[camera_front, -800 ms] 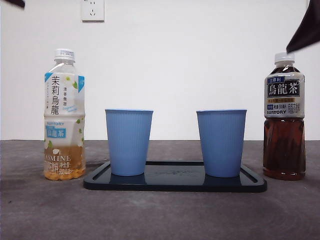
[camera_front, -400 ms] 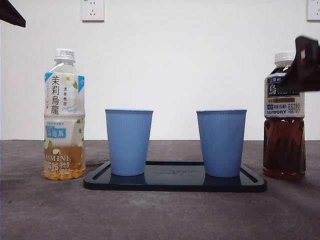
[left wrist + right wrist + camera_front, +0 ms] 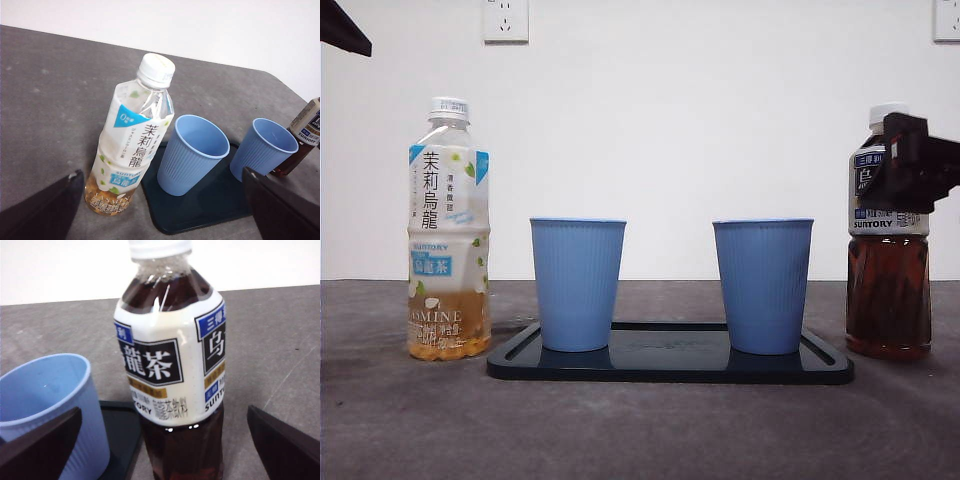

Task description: Pour the drink into the cup

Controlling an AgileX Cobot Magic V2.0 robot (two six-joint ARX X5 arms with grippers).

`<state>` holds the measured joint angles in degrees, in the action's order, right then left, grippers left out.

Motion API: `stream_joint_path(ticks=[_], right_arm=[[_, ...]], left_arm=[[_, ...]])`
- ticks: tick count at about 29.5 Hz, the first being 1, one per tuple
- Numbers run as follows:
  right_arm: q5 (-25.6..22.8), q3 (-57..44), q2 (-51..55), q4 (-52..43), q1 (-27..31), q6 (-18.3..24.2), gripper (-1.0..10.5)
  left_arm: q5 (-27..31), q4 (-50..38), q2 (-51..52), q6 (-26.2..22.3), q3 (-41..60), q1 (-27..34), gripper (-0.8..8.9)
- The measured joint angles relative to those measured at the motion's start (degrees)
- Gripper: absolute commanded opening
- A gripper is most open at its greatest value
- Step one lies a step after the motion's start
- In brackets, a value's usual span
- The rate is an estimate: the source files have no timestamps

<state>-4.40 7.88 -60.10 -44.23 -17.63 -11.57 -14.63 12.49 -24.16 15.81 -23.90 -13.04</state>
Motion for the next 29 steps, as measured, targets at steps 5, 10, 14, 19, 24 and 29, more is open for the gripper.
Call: stream_joint_path(ticks=[5,10,14,19,24,29], right_arm=[[-0.3,0.0,-6.4,-6.6,0.1,0.2,5.8],[-0.3,0.0,-12.2,-11.8,1.2,0.2,5.8],[-0.1,0.2,-16.0,-15.2,2.1,0.3,5.8],[1.5,3.6,-20.2,-15.2,3.0,0.9,5.8],[1.2,6.8,-24.8,-15.6,3.1,1.4,4.7],[1.4,9.7,-27.1,-15.6,3.9,2.4,3.7]], left_arm=[[0.0,0.0,0.0,0.0,0.0,0.0,4.96],[0.0,0.0,0.0,0.0,0.0,0.0,4.96],[0.0,0.0,0.0,0.0,0.0,0.0,4.96],[0.0,0.0,0.0,0.0,0.0,0.0,4.96],[0.0,-0.1,0.0,0.0,0.0,0.0,4.96],[0.0,-0.3,0.0,0.0,0.0,0.0,4.96]])
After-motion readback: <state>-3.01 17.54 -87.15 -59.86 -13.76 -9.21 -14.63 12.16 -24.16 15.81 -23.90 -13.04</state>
